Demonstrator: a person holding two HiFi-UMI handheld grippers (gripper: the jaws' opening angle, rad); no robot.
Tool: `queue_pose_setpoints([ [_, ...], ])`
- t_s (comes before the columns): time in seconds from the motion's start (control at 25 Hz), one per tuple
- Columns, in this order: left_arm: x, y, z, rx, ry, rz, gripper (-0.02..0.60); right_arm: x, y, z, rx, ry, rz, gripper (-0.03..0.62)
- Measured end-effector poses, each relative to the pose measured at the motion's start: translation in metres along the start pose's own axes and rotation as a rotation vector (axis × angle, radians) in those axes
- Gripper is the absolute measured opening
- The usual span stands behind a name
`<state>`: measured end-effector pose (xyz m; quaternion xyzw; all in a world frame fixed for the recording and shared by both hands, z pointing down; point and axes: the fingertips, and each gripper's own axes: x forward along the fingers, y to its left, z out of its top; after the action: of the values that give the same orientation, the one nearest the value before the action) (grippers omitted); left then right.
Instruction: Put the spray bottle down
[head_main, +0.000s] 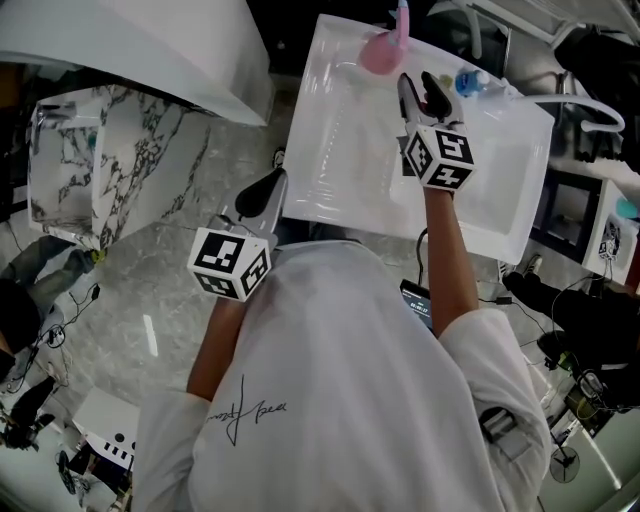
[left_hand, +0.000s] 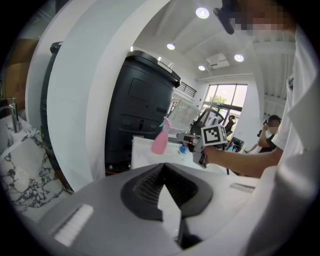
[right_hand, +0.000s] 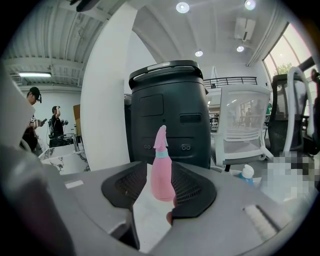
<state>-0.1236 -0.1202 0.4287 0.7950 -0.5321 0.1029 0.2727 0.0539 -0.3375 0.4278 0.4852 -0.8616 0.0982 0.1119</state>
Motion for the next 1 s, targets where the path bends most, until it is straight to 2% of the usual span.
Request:
queue_pose_setpoints([
  [1.0,0.008,-0.043,0.001,0.001,-0.035,-0.016,0.052,-0.060,-0.010,-0.010,0.041,0.029,0.031,0.115],
])
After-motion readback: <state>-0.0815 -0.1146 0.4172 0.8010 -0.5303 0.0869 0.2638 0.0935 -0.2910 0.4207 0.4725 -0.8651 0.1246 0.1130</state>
